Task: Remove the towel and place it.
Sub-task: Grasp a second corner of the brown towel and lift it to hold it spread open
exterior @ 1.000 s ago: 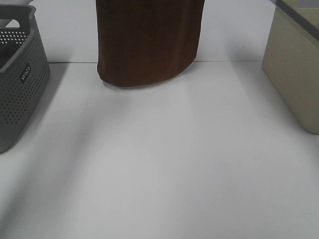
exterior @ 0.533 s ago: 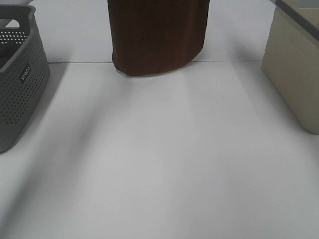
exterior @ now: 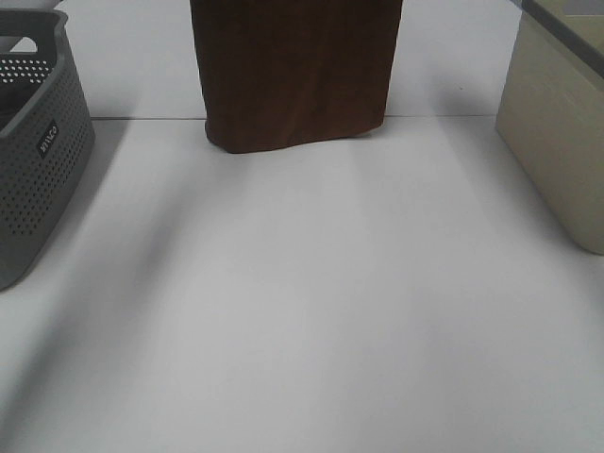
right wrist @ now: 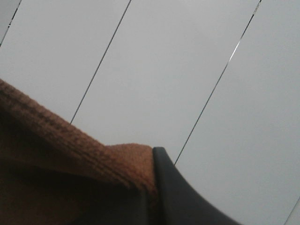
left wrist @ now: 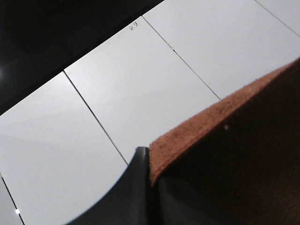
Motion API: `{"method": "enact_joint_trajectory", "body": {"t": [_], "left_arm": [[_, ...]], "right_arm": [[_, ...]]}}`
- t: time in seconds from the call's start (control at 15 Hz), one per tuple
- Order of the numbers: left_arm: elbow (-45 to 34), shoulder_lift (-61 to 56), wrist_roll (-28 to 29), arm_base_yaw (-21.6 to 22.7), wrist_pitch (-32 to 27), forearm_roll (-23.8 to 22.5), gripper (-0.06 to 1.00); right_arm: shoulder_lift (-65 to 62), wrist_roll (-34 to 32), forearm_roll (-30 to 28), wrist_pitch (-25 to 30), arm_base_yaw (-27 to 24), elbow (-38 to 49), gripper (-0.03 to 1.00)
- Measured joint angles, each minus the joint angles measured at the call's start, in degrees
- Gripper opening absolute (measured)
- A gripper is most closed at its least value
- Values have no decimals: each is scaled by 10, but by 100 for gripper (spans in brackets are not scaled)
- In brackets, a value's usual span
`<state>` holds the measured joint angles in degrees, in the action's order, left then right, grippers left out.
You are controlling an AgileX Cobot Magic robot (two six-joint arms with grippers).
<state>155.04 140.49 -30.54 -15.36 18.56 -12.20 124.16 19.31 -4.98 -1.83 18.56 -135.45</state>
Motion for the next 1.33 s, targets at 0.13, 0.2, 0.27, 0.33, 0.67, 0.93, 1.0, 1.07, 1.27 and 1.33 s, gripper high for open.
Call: {"method": "enact_joint_trajectory", "body": {"t": [0.13,0.2,0.27,0.33,0.67,0.93,1.0,1.07,1.27,1.33], "left_arm": [[0,1,1,2,0,0,0],[0,4,2,2,0,0,0],[0,6,2,2,1,0,0],[0,9,2,2,0,0,0],[0,10,81,2,-131,6,0],[0,-17,131,-1,-332,37,0],[0,-26,132,-2,-364,42,0],[0,-44,134,-2,-424,57,0],[0,-109,134,-2,-599,114,0],[0,-128,134,-2,-660,138,0]], "right_arm": [[0,0,0,1,0,0,1],[0,0,0,1,0,0,1],[0,0,0,1,0,0,1],[0,0,0,3,0,0,1],[0,0,26,92,0,0,1],[-11,0,104,233,0,0,1],[-16,0,115,253,0,0,1],[-25,0,135,288,0,-1,1],[-64,-3,166,398,1,-1,1],[-80,-9,169,439,1,-1,1]]}}
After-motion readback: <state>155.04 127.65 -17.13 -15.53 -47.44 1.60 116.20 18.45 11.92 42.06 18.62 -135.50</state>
